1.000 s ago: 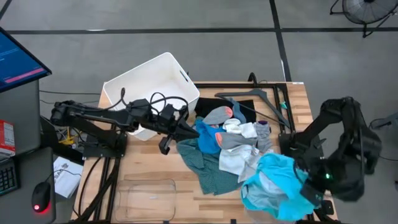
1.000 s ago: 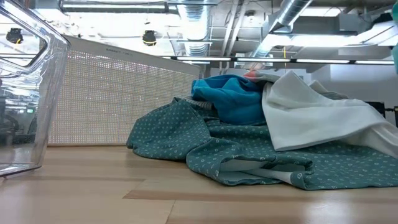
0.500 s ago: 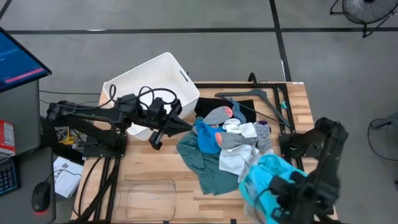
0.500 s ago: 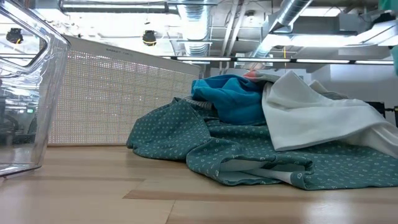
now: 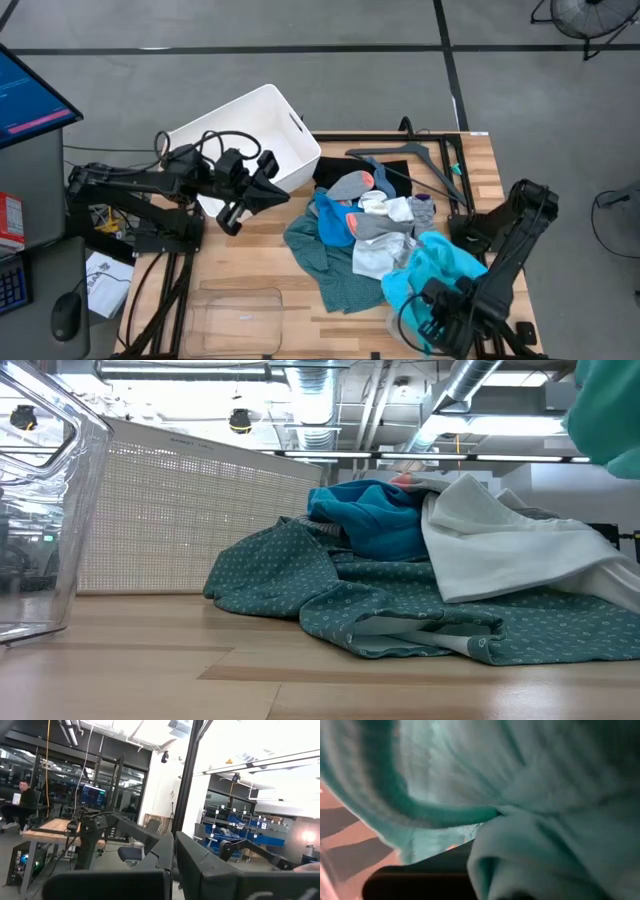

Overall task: Pick & Place Cloths
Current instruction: Put the green shorts into the right transparent bin

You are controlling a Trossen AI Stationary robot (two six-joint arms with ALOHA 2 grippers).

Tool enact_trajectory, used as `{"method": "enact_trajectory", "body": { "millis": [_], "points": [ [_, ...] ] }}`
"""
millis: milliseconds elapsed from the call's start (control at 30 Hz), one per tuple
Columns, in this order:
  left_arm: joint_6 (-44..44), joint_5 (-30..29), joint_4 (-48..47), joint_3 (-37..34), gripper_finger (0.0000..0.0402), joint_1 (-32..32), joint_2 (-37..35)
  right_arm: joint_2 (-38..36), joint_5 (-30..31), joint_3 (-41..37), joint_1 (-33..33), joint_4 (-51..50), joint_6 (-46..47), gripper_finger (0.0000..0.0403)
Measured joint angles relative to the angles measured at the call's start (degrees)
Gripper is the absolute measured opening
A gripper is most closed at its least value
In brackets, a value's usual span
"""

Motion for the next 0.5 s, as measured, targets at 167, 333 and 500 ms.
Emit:
{"method": "enact_trajectory", "body": {
  "millis": [167,333,500],
  "points": [
    [0.0,0.0,-0.07,0.0,0.0004,0.0,-0.04,-2.17,0.03,-8.88,-0.94,10.92,1.51,0.0],
    [0.04,0.0,-0.09,0.0,0.0004,0.0,0.17,-2.71,-0.41,-13.38,-1.25,13.05,3.47,0.0],
    [0.04,0.0,-0.16,0.0,0.0004,0.0,0.23,-2.62,-4.39,-20.01,-1.21,23.04,4.93,0.0]
  ]
}}
